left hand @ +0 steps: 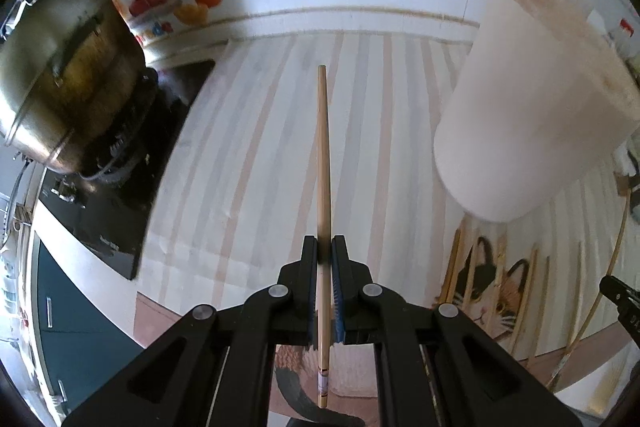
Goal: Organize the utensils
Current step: 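Lift the left tool's chopstick into the cream holder while the right tool inserts its chopstick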
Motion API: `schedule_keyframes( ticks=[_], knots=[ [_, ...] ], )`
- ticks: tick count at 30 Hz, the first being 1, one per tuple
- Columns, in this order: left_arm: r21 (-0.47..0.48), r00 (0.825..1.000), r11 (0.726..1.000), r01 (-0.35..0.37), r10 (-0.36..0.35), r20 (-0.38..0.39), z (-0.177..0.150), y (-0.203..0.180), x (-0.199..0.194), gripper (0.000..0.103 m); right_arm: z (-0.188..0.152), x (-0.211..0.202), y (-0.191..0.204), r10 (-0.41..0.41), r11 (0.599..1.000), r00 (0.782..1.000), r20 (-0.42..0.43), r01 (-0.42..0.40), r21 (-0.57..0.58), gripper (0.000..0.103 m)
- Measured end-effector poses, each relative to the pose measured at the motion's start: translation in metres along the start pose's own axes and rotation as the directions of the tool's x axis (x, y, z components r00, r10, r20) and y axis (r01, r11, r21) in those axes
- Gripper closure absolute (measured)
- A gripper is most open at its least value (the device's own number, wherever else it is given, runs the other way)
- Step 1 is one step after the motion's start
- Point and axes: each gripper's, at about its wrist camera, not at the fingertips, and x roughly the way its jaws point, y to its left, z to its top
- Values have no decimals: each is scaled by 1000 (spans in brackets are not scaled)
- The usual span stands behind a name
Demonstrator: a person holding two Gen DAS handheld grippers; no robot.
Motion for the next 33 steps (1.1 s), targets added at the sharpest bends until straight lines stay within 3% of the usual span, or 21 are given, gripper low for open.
schedule_keyframes(
  ticks=[8,14,18,23,28,33],
  knots=[
    [-49,994,998,48,-43,98,20,11,-50,99,43,-45,-5,28,1000,994,106,-29,9,96],
    [-104,968,982,159,-134,214,52,25,-112,99,57,-96,-11,80,996,974,214,-87,23,96],
    [-118,929,960,254,-208,307,83,31,-159,99,76,-142,-10,129,990,945,299,-140,17,96],
    [-122,882,933,339,-270,385,121,28,-193,99,113,-200,-7,181,980,895,407,-197,-2,96],
    [-120,856,915,386,-306,417,153,10,-195,99,161,-233,6,178,980,844,506,-198,-15,96],
    [-122,845,899,420,-338,416,185,-15,-172,98,204,-226,19,198,973,817,541,-230,-9,96]
  ],
)
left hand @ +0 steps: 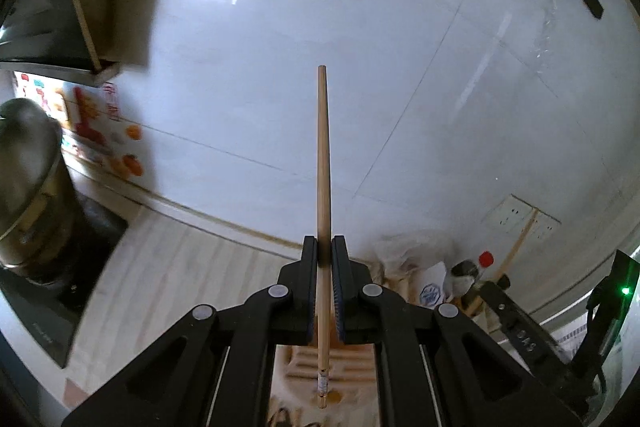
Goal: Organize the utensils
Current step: 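Lift the left tool's chopstick into the cream holder while the right tool inserts its chopstick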
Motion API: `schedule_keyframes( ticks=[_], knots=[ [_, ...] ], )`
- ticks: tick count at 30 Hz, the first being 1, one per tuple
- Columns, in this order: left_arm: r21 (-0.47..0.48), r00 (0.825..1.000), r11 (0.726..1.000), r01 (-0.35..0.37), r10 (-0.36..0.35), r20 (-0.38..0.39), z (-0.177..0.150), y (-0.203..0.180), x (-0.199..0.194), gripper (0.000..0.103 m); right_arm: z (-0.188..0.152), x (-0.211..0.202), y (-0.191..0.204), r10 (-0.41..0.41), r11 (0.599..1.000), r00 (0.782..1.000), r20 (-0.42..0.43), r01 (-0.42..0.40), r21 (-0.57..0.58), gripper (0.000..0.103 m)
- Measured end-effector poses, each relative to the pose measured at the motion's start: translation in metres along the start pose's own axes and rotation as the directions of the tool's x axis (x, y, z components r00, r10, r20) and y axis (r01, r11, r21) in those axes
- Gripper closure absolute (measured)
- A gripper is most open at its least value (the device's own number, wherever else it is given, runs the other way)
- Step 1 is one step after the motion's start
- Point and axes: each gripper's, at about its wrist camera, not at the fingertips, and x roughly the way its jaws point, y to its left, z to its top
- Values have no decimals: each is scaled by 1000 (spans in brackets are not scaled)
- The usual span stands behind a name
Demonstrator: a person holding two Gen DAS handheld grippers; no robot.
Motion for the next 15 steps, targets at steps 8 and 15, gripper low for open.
schedule_keyframes(
  ticks=[8,15],
  knots=[
    [24,1000,1000,-19,18,18,8,-17,60,99,26,51,7,54,997,998,31,-55,49,96],
    [31,997,997,-76,75,29,-8,-14,83,99,14,82,15,78,996,997,15,-78,38,96]
  ],
)
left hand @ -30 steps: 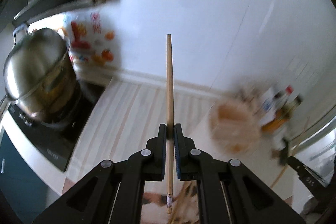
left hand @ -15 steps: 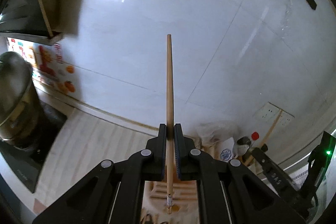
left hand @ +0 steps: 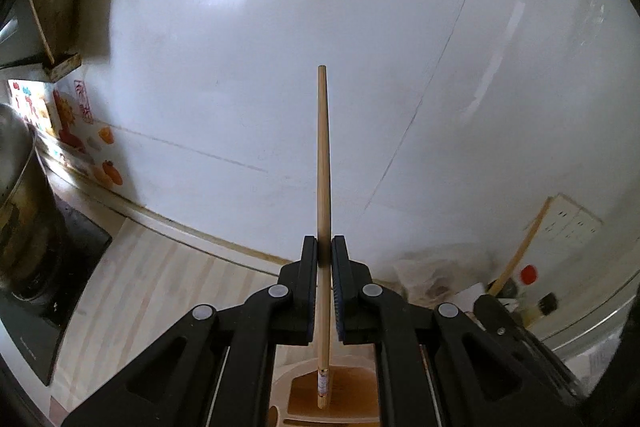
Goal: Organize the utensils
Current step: 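Lift the left tool's chopstick into the cream holder while the right tool inserts its chopstick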
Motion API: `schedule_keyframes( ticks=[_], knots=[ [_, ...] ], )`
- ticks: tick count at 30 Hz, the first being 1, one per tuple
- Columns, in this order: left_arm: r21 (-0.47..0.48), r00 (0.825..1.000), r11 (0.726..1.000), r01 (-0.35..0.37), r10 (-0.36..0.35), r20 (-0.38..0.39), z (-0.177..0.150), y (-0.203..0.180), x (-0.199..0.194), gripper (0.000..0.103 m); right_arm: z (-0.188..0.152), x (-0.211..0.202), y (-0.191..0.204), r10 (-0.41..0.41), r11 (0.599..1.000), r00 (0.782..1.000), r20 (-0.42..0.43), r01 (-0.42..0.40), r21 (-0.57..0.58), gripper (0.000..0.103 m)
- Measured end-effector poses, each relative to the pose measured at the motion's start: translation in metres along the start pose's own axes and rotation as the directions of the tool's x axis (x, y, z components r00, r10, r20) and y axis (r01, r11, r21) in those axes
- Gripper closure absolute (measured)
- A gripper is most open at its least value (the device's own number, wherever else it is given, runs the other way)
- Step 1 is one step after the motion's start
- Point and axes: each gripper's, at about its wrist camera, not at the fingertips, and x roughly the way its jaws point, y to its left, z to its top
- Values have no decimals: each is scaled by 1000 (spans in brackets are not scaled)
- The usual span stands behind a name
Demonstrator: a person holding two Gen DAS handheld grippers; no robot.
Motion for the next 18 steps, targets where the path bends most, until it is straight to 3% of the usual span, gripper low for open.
schedule_keyframes(
  ticks=[18],
  knots=[
    [70,998,998,-5,10,-61,-22,10,7,98,-29,2,-6,23,999,999,-47,-25,-28,96]
  ],
)
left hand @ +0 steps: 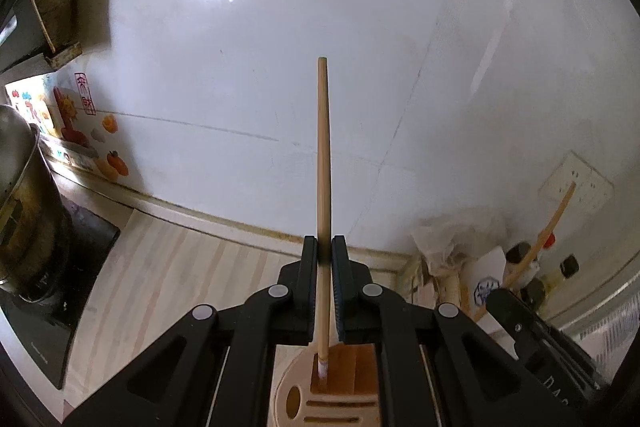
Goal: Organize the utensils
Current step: 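Open the left tool to release its chopstick while the right tool releases its own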
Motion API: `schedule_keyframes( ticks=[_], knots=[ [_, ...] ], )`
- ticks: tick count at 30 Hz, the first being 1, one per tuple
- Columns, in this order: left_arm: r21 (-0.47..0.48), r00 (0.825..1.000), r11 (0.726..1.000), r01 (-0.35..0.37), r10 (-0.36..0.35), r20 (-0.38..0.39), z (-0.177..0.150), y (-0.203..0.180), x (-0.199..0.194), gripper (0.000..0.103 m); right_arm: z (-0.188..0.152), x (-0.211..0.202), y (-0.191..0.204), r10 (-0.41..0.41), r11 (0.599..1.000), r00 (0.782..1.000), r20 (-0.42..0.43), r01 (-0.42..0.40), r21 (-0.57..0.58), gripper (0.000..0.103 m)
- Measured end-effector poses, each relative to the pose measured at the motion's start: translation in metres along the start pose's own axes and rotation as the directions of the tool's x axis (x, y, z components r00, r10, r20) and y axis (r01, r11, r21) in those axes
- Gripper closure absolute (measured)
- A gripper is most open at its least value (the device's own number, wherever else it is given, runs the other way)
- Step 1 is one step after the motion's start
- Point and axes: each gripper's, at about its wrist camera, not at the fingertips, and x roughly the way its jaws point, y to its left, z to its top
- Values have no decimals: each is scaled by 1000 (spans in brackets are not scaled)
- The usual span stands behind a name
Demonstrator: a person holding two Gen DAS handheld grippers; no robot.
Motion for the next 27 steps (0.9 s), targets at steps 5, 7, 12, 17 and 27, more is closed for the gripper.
schedule_keyframes(
  ticks=[5,7,12,17,27],
  knots=[
    [82,999,997,-9,13,-43,-8,0,-18,93,-7,4,3,29,999,997,-71,-31,-33,96],
    [89,998,996,-32,36,-43,-12,4,-32,83,-8,4,3,46,998,993,-111,-50,-38,95],
    [76,994,991,-108,108,3,-26,26,-72,24,-6,-21,-7,53,998,994,-98,-55,-12,46],
    [72,987,984,-161,162,-6,-42,51,-88,0,-10,-60,-22,25,999,998,-49,-23,38,36],
    [115,975,976,-182,194,-104,-104,72,-71,0,-68,-105,-48,-69,995,998,-3,69,77,8]
  ],
)
